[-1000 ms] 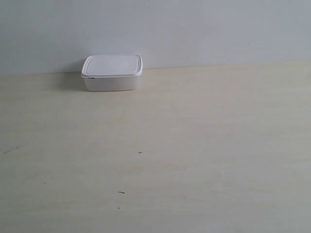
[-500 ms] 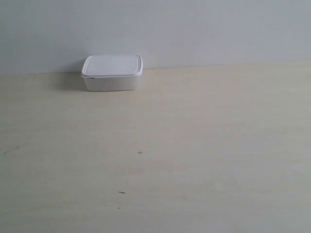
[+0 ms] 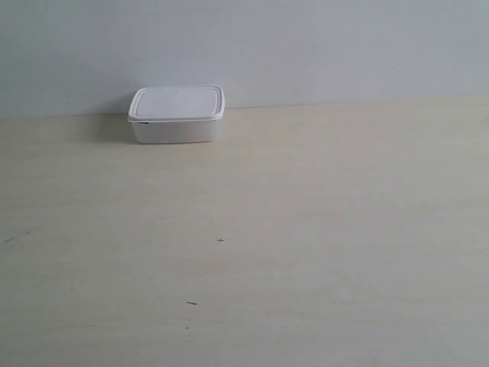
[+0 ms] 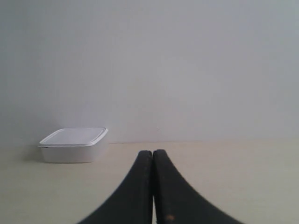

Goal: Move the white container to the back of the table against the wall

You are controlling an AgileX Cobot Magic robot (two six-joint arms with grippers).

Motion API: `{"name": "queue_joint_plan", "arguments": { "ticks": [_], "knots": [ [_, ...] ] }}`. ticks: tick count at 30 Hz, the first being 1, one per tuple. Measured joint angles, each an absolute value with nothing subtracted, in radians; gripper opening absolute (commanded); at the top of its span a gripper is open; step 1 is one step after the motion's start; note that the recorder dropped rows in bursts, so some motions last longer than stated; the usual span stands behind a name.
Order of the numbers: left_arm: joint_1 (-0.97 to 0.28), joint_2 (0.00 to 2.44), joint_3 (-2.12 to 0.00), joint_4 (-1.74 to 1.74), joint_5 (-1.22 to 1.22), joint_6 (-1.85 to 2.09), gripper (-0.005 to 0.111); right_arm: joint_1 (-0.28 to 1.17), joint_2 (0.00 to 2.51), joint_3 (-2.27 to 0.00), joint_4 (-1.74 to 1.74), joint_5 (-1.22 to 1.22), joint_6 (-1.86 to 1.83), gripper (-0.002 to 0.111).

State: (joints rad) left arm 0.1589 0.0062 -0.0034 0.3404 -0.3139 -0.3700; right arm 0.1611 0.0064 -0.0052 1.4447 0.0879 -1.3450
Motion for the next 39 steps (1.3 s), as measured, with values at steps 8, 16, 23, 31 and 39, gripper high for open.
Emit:
{"name": "queue_joint_plan", "arguments": {
  "ticks": [8,16,23,31,39],
  "knots": [
    [0.159,0.006,-0.003,0.340,-0.314,-0.370,0.000,0.161,0.006,-0.005,1.337,0.112,-1.277,0.000],
    [0.159,0.006,-0.003,0.340,-0.314,-0.370,0.000,0.161,0.006,-0.005,0.932,0.130,-1.267,0.000],
    [0.159,0.006,-0.003,0.340,-0.314,-0.370,0.000,0.161,0.006,-0.005,0.287,0.158,-0.561,0.000],
    [0.159,0.006,-0.003,0.340,-0.314,-0.370,0.000,0.161,0.006,-0.005,-0.119,0.258,-0.083,0.000],
    [0.159,0.006,-0.003,0.340,-0.314,-0.370,0.000,0.157,0.006,-0.005,-0.262,0.290,0.101,0.000]
  ]
}}
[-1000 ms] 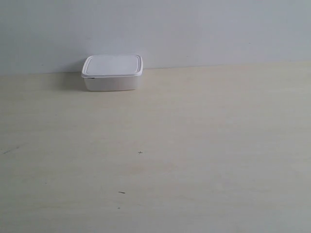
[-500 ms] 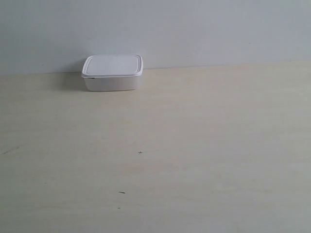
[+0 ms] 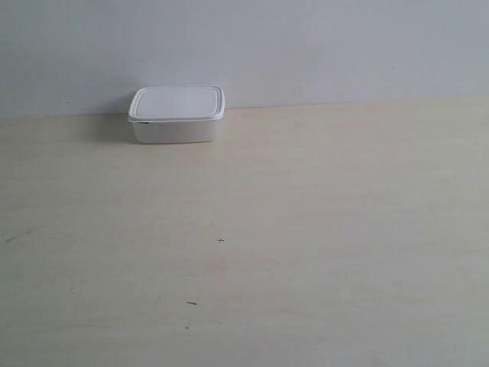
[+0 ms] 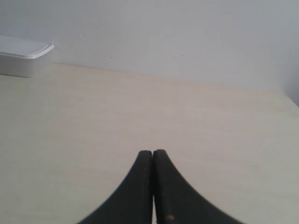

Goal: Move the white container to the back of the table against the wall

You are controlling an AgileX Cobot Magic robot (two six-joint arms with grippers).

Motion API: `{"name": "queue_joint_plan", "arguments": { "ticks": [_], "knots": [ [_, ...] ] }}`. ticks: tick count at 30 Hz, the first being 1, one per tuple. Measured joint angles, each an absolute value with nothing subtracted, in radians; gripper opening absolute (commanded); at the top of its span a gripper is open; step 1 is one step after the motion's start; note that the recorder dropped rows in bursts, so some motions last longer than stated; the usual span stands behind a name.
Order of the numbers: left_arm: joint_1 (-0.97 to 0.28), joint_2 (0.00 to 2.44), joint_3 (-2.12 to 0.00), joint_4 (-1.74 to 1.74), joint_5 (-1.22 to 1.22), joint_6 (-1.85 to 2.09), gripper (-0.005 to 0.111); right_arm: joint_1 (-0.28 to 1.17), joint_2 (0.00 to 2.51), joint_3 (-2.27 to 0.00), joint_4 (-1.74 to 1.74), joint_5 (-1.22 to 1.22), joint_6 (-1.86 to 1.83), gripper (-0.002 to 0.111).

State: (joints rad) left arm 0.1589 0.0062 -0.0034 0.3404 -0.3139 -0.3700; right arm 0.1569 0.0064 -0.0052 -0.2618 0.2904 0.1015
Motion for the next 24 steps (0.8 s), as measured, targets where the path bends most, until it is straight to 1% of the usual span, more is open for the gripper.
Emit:
{"name": "queue_joint_plan", "arguments": {
  "ticks": [6,24],
  "knots": [
    [0.159,0.006,-0.003,0.340,-0.314,-0.370,0.000,0.137,0.006,-0.005,-0.264,0.291,0.101,0.000],
    [0.159,0.006,-0.003,0.340,-0.314,-0.370,0.000,0.137,0.006,-0.005,-0.262,0.293,0.101,0.000]
  ]
}}
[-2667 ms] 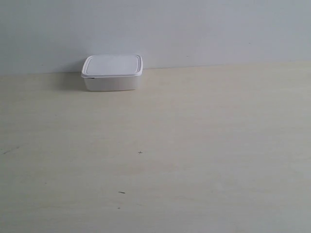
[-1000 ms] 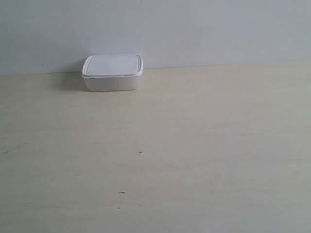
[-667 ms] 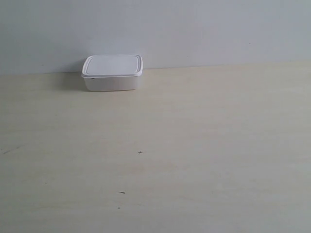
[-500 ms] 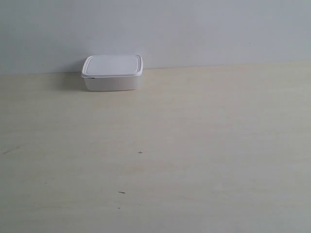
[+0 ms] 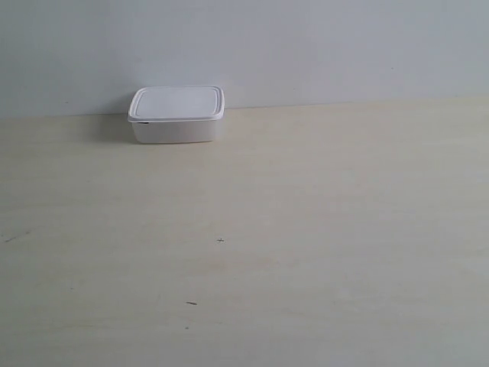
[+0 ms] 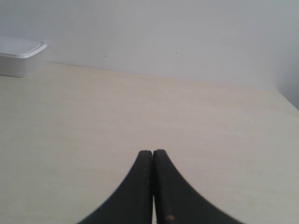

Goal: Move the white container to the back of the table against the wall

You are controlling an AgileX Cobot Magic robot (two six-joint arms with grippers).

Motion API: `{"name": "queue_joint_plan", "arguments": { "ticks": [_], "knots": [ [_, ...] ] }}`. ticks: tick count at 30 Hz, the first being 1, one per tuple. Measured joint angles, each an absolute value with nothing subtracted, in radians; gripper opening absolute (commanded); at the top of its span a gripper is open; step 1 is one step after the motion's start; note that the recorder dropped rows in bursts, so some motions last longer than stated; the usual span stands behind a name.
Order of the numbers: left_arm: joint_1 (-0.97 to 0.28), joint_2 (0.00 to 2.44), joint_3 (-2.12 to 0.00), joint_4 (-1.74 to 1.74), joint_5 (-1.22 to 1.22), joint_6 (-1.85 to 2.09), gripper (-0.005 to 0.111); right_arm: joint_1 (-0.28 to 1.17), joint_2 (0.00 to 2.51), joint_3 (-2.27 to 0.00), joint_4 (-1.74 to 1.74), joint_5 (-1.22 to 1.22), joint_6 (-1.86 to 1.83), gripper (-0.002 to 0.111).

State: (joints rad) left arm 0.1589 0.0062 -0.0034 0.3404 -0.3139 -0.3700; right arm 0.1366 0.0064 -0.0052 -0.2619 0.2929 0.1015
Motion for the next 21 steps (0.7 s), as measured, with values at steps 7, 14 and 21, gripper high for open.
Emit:
{"name": "queue_joint_plan", "arguments": {
  "ticks": [7,14,21],
  "knots": [
    [0.159,0.006,-0.003,0.340,-0.314,-0.370,0.000,0.137,0.006,-0.005,-0.262,0.293,0.101,0.000],
    [0.159,0.006,-0.003,0.340,-0.222,-0.381,0.000,0.137,0.006,-0.005,-0.262,0.293,0.101,0.000],
    [0.159,0.006,-0.003,0.340,-0.015,-0.393,0.000,0.137,0.006,-0.005,-0.262,0.293,0.101,0.000]
  ]
}}
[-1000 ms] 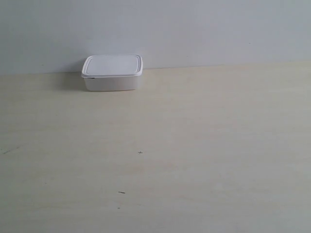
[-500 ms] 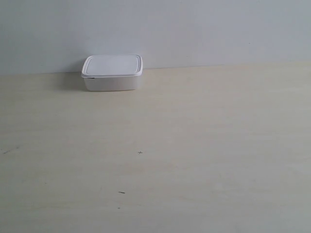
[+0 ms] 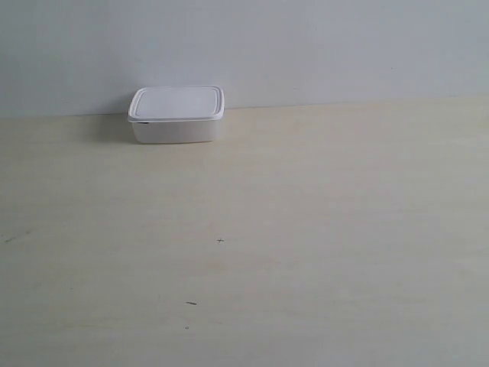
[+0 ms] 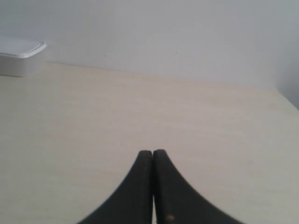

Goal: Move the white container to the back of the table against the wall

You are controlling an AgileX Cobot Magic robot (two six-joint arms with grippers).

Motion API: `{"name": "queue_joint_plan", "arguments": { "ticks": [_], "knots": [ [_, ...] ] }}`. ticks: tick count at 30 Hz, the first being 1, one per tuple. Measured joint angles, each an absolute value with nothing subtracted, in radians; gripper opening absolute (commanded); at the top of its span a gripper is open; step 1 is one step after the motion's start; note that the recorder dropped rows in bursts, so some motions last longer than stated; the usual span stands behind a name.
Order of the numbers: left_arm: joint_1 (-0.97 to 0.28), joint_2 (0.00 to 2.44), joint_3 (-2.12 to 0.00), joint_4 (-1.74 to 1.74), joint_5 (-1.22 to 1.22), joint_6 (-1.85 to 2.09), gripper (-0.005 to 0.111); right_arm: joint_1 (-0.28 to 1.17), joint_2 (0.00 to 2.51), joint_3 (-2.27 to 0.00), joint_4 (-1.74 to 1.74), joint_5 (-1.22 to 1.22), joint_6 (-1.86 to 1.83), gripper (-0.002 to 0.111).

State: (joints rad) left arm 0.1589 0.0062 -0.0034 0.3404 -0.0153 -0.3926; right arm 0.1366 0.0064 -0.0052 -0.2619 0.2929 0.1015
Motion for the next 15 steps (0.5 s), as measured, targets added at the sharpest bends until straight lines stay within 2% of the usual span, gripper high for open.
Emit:
{"name": "queue_joint_plan", "arguments": {
  "ticks": [15],
  "knots": [
    [0.159,0.006,-0.003,0.340,0.321,-0.298,0.000,0.137,0.006,-0.005,-0.262,0.294,0.101,0.000]
  ]
}}
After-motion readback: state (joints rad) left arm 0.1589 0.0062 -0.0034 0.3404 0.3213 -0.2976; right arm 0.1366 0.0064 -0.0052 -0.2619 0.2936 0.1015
